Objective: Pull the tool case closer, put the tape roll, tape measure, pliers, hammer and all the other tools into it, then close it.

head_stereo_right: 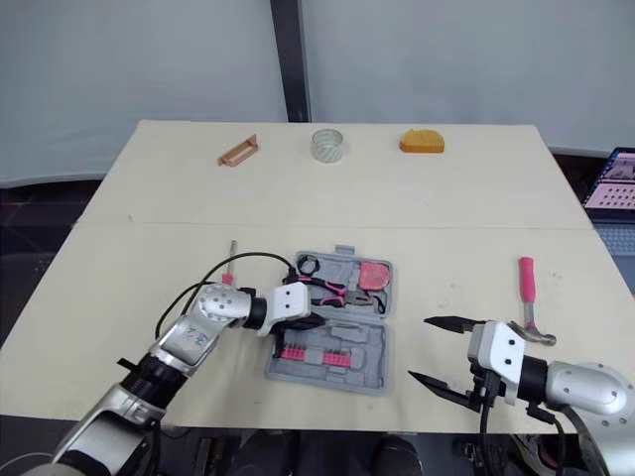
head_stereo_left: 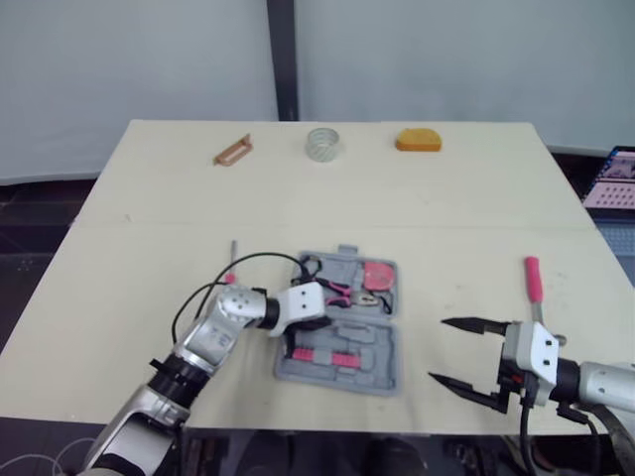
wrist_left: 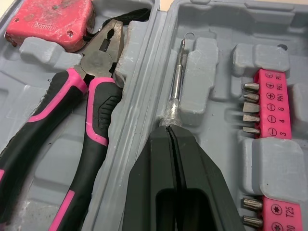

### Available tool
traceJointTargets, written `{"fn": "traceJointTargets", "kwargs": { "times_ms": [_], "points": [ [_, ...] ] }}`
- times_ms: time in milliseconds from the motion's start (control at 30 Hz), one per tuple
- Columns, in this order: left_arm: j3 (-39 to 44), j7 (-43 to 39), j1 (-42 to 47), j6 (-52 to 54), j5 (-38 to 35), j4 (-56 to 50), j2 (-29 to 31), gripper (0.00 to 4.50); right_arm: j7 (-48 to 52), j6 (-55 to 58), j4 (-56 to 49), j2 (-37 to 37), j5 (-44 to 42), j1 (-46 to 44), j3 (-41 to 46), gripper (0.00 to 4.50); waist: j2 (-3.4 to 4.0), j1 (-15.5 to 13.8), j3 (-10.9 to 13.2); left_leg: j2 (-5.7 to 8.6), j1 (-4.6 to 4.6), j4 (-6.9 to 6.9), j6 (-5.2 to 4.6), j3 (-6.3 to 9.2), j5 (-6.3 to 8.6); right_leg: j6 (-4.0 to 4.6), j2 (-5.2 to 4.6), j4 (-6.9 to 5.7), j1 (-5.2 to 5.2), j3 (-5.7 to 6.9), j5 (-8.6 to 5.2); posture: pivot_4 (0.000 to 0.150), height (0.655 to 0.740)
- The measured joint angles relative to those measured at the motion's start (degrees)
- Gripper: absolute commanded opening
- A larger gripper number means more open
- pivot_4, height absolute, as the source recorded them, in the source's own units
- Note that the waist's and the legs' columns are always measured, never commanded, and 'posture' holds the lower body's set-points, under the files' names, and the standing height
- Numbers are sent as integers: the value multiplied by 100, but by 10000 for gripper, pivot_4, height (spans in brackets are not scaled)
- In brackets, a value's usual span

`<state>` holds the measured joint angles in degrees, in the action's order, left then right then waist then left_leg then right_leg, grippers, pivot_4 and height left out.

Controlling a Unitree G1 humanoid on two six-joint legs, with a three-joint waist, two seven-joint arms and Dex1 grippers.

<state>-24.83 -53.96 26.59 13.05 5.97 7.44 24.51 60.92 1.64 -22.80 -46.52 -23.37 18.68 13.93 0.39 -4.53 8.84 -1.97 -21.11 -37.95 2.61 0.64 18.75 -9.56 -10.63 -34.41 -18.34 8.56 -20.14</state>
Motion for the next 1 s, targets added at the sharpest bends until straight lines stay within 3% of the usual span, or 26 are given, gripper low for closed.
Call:
{"fn": "traceJointTargets", "kwargs": {
  "times_ms": [300, 433, 1000],
  "points": [
    [-47, 15, -47, 12, 60, -4, 26, 564, -36, 4, -10, 0, -1, 29, 0, 45000, 1, 24, -74, 0, 19, 13, -1, -1, 1, 0, 1, 22, 21, 2, 0, 1500, 7400],
    [-48, 31, -117, 43, 61, -5, 26, 564, -37, 2, -10, 0, 1, 13, 0, 45000, -4, 38, -79, -1, 96, 63, 2, -10, 5, -1, 1, 59, 94, 2, 0, 1500, 7400],
    [-304, 14, -367, 125, 124, -21, -139, 564, -38, -5, 1, 2, 21, -39, 0, 45000, 17, 21, -98, -1, 97, 64, 1, -16, 6, -6, 1, 66, 95, -2, 2, 1500, 7400]
  ]
}}
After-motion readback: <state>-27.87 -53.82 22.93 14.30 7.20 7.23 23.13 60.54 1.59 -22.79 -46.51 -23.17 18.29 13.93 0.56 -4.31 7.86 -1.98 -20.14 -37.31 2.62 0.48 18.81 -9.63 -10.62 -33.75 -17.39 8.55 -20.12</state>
